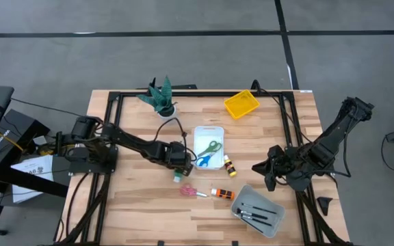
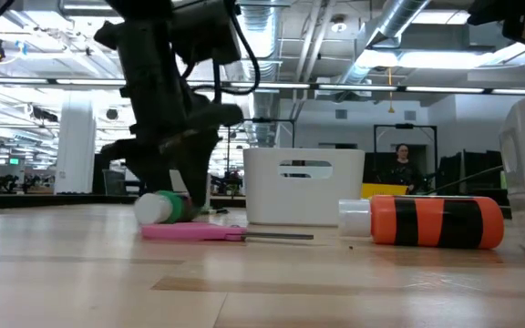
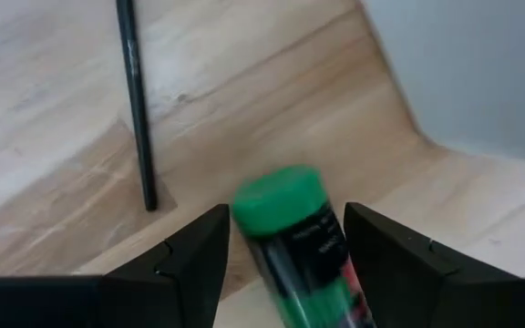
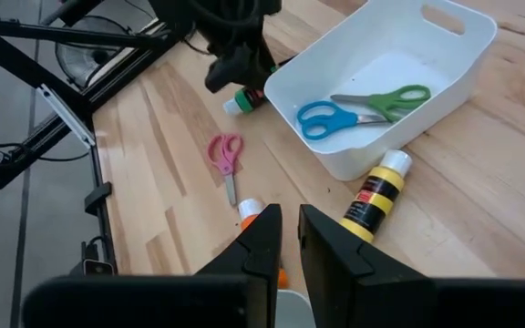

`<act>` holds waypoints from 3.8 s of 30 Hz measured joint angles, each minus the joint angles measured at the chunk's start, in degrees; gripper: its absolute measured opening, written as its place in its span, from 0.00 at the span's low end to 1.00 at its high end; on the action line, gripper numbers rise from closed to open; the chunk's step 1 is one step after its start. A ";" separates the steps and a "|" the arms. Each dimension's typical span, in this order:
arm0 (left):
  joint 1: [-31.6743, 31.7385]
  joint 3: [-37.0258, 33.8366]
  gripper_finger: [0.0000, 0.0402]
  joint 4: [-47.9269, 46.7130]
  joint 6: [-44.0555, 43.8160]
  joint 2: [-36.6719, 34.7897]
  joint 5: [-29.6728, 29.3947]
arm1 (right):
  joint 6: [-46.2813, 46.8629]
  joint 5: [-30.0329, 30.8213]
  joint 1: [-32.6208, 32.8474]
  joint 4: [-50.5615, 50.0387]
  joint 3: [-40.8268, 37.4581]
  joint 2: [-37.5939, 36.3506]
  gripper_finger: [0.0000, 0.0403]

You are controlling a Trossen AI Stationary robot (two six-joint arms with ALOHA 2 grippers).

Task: Pick & Place Paint Supplies
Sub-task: Put the green acrylic paint bottle into the yellow basket

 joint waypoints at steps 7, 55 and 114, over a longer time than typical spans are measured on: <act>-0.03 0.11 0.52 0.49 -1.55 1.95 0.70 | 0.01 -0.02 0.00 0.22 0.01 0.01 0.10; -6.99 6.06 0.34 69.78 -20.22 -4.96 -51.87 | -80.25 25.93 -2.84 46.61 0.02 11.28 0.32; -3.80 13.03 0.32 60.34 -24.25 -3.33 -32.45 | -151.64 9.24 -14.27 61.20 0.02 13.11 0.40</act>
